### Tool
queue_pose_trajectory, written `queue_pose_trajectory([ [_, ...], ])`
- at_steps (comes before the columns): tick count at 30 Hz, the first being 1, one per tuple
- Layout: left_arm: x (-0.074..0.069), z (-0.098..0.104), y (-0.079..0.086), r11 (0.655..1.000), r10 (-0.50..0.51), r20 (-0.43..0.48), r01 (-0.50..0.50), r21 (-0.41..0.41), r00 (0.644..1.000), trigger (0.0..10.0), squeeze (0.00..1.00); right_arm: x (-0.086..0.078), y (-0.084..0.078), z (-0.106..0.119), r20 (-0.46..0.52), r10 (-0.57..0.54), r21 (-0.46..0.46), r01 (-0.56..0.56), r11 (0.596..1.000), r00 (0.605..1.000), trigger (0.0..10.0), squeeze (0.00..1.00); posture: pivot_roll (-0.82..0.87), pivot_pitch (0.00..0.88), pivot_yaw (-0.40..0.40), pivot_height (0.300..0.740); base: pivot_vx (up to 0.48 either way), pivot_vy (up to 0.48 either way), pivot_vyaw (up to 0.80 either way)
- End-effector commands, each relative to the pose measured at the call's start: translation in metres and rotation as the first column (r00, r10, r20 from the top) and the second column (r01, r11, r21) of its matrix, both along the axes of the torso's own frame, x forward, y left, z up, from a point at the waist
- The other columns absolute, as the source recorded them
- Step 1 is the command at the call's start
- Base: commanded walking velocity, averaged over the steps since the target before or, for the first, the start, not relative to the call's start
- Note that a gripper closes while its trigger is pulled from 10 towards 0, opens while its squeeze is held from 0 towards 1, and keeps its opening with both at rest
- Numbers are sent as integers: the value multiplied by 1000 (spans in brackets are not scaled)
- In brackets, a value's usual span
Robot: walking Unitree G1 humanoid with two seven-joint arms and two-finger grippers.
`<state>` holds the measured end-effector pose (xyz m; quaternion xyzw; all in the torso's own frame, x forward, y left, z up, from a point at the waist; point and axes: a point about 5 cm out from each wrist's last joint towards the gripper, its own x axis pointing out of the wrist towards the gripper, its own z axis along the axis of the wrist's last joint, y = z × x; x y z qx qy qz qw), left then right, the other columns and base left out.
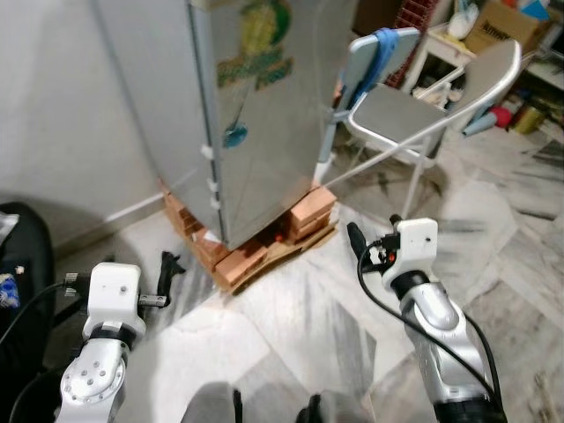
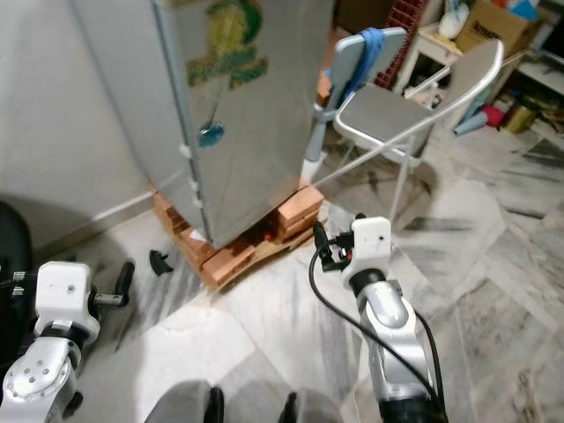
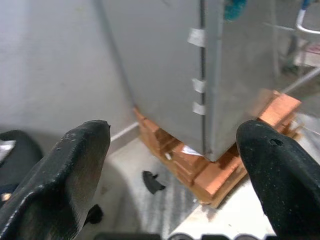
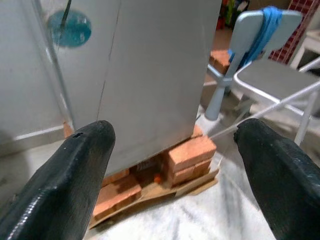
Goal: Restocking fridge
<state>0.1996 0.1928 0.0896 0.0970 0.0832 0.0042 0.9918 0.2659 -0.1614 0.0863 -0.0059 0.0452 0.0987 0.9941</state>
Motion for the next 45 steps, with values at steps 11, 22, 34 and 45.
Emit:
queue_pose_trajectory([
  [11, -5, -9, -12, 999, -35, -35, 34, -31, 999, 10000, 0, -6, -4, -9, -37, 0, -20, -1, 1000, 999, 10000, 0, 175, 95, -65, 740, 0, 480, -800],
  [22, -2, -5, -19, 995, -86, -9, 85, -58, 996, 10000, 0, -3, -1, -6, -29, 10, -18, -11, 1000, 1000, 10000, 0, 166, 102, -64, 740, 114, 423, -680],
  [34, 2, -1, -29, 990, -136, 16, 137, -19, 991, 10000, 0, -2, 1, -5, -21, 15, -17, -16, 1000, 1000, 10000, 0, 163, 112, -69, 740, 216, 232, -115],
  [45, -1, 2, -35, 982, -181, 31, 182, -43, 983, 10000, 0, -2, 4, -6, -29, 25, -21, -26, 999, 999, 10000, 0, 164, 115, -71, 740, 0, 0, -727],
])
